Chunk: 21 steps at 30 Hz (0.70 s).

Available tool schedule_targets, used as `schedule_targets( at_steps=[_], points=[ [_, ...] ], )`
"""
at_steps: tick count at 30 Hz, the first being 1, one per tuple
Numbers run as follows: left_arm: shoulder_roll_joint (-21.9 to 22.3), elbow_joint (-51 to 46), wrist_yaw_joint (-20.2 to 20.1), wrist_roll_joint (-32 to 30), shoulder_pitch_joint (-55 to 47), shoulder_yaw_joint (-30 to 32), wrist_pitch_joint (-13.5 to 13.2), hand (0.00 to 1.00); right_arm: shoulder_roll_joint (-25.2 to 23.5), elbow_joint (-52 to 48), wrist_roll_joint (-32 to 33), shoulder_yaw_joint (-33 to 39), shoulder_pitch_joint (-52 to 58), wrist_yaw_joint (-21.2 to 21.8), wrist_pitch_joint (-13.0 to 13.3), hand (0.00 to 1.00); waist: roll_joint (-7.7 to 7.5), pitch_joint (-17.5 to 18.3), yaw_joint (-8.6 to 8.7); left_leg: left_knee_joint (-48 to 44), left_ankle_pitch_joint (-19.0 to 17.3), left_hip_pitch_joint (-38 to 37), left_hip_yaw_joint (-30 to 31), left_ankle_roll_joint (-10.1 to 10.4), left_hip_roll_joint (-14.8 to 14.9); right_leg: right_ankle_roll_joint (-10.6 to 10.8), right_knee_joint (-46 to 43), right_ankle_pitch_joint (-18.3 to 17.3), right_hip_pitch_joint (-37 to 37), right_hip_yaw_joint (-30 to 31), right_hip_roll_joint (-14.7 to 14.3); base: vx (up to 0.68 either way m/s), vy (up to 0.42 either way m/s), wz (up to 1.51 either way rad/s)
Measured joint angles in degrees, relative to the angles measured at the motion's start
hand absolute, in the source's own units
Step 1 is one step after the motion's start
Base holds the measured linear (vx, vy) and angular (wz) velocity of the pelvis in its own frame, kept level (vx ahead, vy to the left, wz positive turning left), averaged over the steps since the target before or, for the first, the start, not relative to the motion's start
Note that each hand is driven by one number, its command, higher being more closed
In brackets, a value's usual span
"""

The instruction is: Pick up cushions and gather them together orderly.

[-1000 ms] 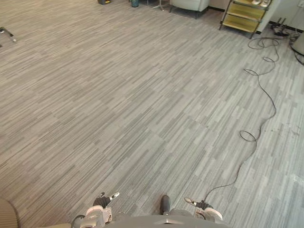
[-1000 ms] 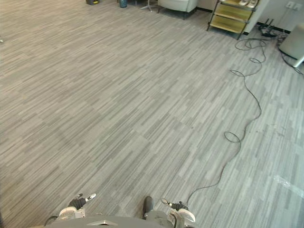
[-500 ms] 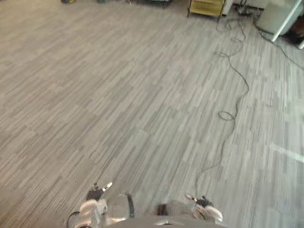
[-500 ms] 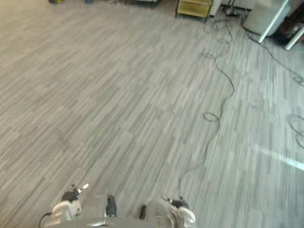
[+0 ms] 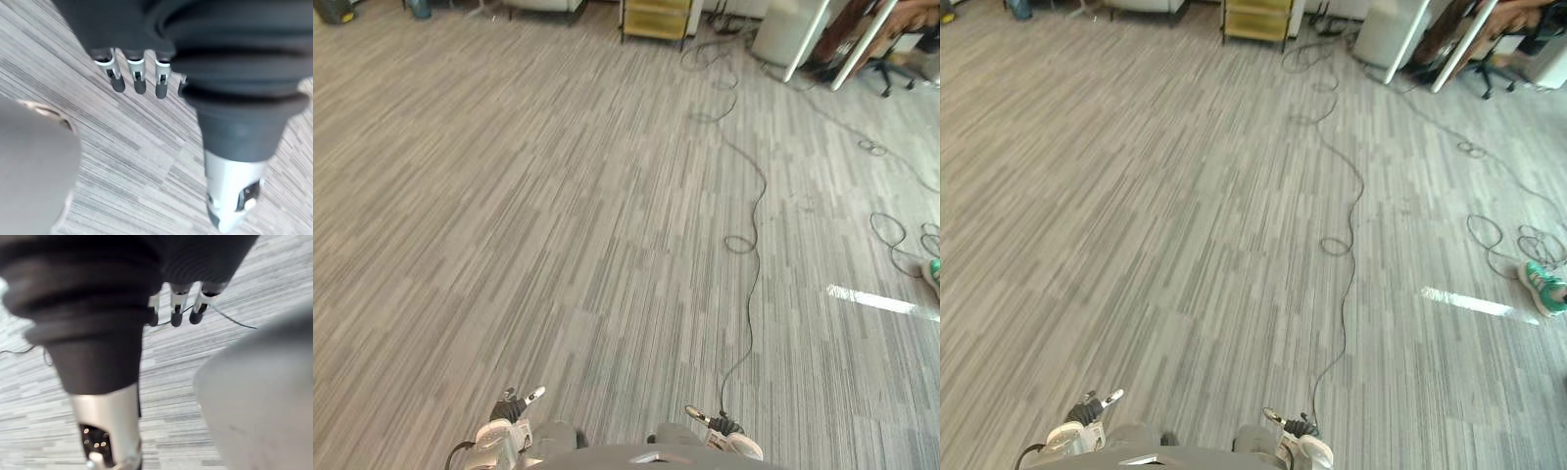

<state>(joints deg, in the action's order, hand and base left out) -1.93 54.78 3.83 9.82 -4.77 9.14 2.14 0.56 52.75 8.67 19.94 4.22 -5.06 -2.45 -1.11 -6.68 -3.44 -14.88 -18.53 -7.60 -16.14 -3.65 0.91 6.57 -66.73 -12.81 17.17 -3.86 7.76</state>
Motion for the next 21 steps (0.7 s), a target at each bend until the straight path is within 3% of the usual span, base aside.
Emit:
schedule_targets(
  at_steps=[1,4,5,6,7,8,9,10,11,12,13,14,15,16,17,18,19,21],
  points=[
    [-0.14,0.59,0.6,-0.46,0.02,-0.37,0.28,0.0,0.12,0.17,0.18,0.27,-0.27,0.02,0.21,0.0,0.18,-0.22,0.9,2.33,0.03,-2.8,0.3,0.06,0.93,-2.57,1.95,-3.19,2.69,-3.43,-0.29,0.36,-0.075,0.1],
    [-0.08,1.18,1.28,-1.28,0.26,-0.08,0.35,0.0,0.43,-0.29,1.07,1.25,-0.62,-0.04,1.31,0.0,0.66,-1.31,2.1,3.06,0.04,-7.81,1.15,0.06,3.36,-5.16,13.69,-5.6,8.51,-9.07,-1.47,0.56,-0.208,0.18],
    [0.11,1.27,1.68,-1.81,0.21,0.36,0.35,0.0,0.55,-0.64,1.48,1.34,-0.6,-0.19,1.57,0.0,0.88,-1.67,2.26,3.1,0.04,-9.66,2.22,0.07,4.19,-5.9,20.14,-4.45,9.58,-9.64,-2.25,0.68,-0.336,0.26],
    [0.28,1.6,1.86,-2.11,0.3,0.8,0.32,0.0,0.62,-0.69,1.97,1.54,-0.6,-0.27,1.59,0.0,0.78,-2.08,2.48,3.22,0.03,-11.56,2.96,0.07,4.66,-5.31,29.23,-0.77,10.17,-8.66,-3.21,0.59,-0.324,0.4],
    [0.02,2.04,1.88,-2.31,0.63,0.84,0.28,0.0,0.59,-0.49,2.4,1.62,-0.46,-0.26,1.53,0.0,0.2,-2.4,2.98,3.4,0.07,-13.01,4.21,0.76,4.46,-6.05,37.56,7.79,9.53,-7.57,-3.41,0.5,-0.263,0.41],
    [0.39,2.87,1.92,-2.73,0.87,0.98,0.26,0.0,1.13,-0.15,2.39,2.09,-0.97,-0.27,1.56,0.0,1.17,-2.84,3.2,3.79,-0.13,-14.2,5.44,2.02,5.47,-8.6,38.34,11.4,7.56,-8.64,-4.44,0.48,-0.225,0.22],
    [1.22,3.68,1.37,-3.06,2.14,0.71,0.38,0.0,1.92,0.64,2.17,3.08,-2.75,-0.4,1.5,0.0,2.54,-3.83,3.0,4.6,0.96,-13.86,8.92,4.24,4.82,-7.61,38.08,10.6,6.56,-9.06,-4.9,0.6,-0.276,0.15],
    [1.82,3.61,0.89,-3.4,3.16,0.84,0.35,0.0,1.94,0.96,2.15,4.05,-3.54,-0.4,1.34,0.0,2.67,-5.04,3.72,6.45,3.11,-13.78,13.32,4.52,2.36,-6.84,35.1,9.65,6.67,-8.66,-3.48,0.46,-0.219,0.18],
    [2.15,3.63,0.87,-3.42,3.57,1.13,0.33,0.0,1.91,1.05,2.26,4.47,-3.44,-0.4,1.07,0.0,2.97,-5.33,4.22,7.0,6.2,-13.6,13.91,4.55,1.98,-7.33,32.85,9.27,6.91,-8.97,-2.84,0.45,-0.25,0.51],
    [3.24,3.38,0.79,-3.43,3.61,2.18,0.14,0.0,1.69,0.44,2.36,5.78,-2.52,-0.43,0.84,0.0,3.14,-5.42,4.99,5.03,9.74,-13.6,13.97,4.38,2.17,-9.12,28.93,6.33,7.1,-10.17,-2.34,0.27,-0.153,0.57],
    [3.58,2.5,0.68,-3.49,2.24,3.32,0.06,0.0,1.22,-0.49,2.06,5.13,-0.45,-0.41,0.71,0.0,2.68,-3.81,4.97,0.53,10.19,-12.78,15.15,5.36,2.25,-8.84,34.44,2.05,3.22,-9.92,-2.44,0.43,-0.235,0.46],
    [3.91,2.12,0.77,-3.6,2.34,4.08,-0.05,0.0,1.72,-0.4,2.28,5.63,-0.03,-0.39,0.74,0.0,4.05,-3.67,4.91,-4.96,9.94,-11.1,15.77,6.56,3.35,-8.27,34.42,0.93,1.83,-10.71,-3.6,0.42,-0.165,0.16],
    [4.71,2.01,0.76,-3.86,2.27,5.79,0.06,0.0,2.13,-0.49,2.18,5.6,0.34,-0.46,0.73,0.0,5.32,-2.93,4.86,-17.53,13.54,-5.44,16.39,12.06,5.18,-8.7,36.24,-0.15,-0.71,-11.13,-5.43,0.44,-0.156,-0.08],
    [4.93,1.85,0.75,-3.89,1.72,6.88,0.12,0.0,2.22,-0.77,2.22,5.54,0.36,-0.49,0.64,0.0,5.72,-3.07,4.7,-27.46,20.0,-0.64,16.45,15.1,6.68,-9.1,37.98,-0.57,-3.18,-10.88,-6.62,0.46,-0.101,-0.15],
    [4.85,1.82,0.74,-3.88,1.49,7.02,0.18,0.0,2.26,-0.92,2.23,5.48,0.57,-0.58,0.64,0.0,5.85,-3.34,4.51,-35.4,20.76,3.03,15.69,15.72,8.28,-9.86,39.73,-0.52,-5.38,-10.86,-7.84,0.45,-0.076,-0.35],
    [4.74,0.38,0.72,-3.88,1.69,7.01,0.51,0.0,2.17,-1.28,2.23,4.7,0.64,-0.83,0.65,0.0,6.53,-3.93,3.88,-45.62,18.49,7.75,11.96,13.72,11.02,-11.36,42.83,-1.17,-10.54,-9.76,-9.65,0.51,-0.066,-0.53],
    [4.41,-1.33,0.74,-3.78,0.69,6.97,0.53,0.0,1.84,-1.0,2.31,3.52,0.67,-1.14,0.35,0.0,5.25,-4.62,2.5,-49.27,15.13,11.24,8.61,11.47,11.88,-11.7,45.76,-1.44,-14.96,-8.43,-9.9,0.42,-0.04,-0.57],
    [3.8,-2.49,0.68,-2.71,0.47,6.62,0.32,0.0,1.33,0.12,2.42,2.1,0.38,-1.35,-0.01,0.0,4.46,-4.57,1.18,-47.81,10.68,16.5,4.82,8.93,11.69,-10.99,51.04,-1.04,-20.84,-6.72,-9.4,0.35,-0.004,-0.43]
  ],
)
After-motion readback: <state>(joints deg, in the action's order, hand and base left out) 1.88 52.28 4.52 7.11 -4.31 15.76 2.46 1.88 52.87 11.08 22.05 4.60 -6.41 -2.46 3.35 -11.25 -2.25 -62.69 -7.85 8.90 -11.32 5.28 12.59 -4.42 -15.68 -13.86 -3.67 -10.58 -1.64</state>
